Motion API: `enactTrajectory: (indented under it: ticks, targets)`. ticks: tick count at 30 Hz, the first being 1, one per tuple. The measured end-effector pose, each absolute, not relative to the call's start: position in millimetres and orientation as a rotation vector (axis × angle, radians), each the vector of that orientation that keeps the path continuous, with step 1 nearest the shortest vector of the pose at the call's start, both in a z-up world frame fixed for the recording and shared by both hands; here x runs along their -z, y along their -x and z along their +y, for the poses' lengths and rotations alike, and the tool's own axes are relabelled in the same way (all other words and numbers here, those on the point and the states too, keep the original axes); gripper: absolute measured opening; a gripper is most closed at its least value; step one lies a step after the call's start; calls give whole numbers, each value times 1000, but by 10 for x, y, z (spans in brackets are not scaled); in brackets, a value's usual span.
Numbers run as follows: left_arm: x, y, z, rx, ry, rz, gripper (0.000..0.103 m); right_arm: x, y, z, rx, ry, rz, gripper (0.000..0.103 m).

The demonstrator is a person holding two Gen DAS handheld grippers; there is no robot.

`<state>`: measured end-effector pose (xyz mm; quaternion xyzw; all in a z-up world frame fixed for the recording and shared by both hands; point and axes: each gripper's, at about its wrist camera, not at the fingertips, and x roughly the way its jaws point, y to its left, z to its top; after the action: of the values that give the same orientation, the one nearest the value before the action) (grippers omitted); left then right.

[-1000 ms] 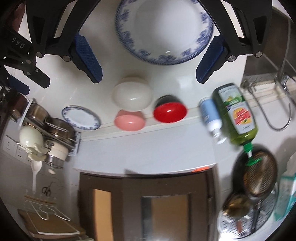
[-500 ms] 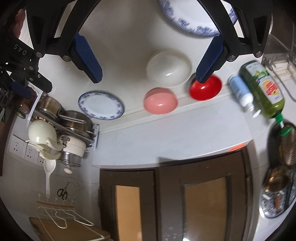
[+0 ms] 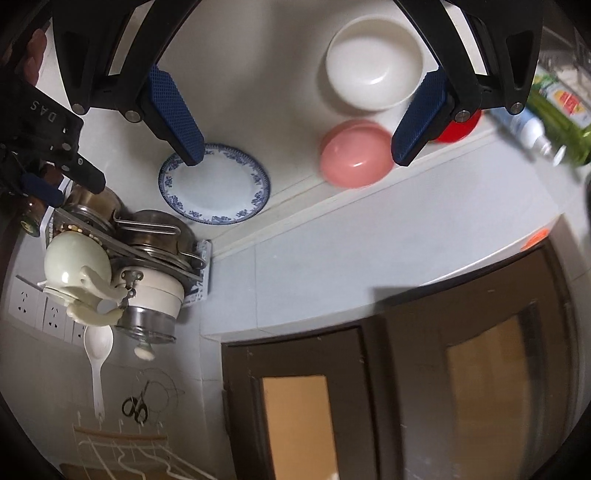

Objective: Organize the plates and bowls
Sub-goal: 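Move both tools to the small blue-rimmed white plate by the pot rack, then close both tools on the rim of the small blue-rimmed plate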

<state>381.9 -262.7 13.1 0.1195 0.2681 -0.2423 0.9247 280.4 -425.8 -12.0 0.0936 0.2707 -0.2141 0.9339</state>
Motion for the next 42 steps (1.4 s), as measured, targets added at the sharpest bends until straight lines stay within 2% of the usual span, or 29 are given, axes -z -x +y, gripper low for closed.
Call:
enactTrajectory:
  ticks: [13,27,36,42]
  targets:
    - [302,-4806,-3159,577,-357,658,103,476,-3542,-4768,525,-164,605,74]
    - [825,-5406,-3724,608,-336,801,99,1082,-4131,-5347,556,-285,713,74]
    - [1139,-5708,-3986,578,-304,888,91,1440,-4364,-5636,574,-376,759,74]
    - [1353,-5888,-4123,545,-324,918,79,1615,-4471,-5727,583,-403,793,74]
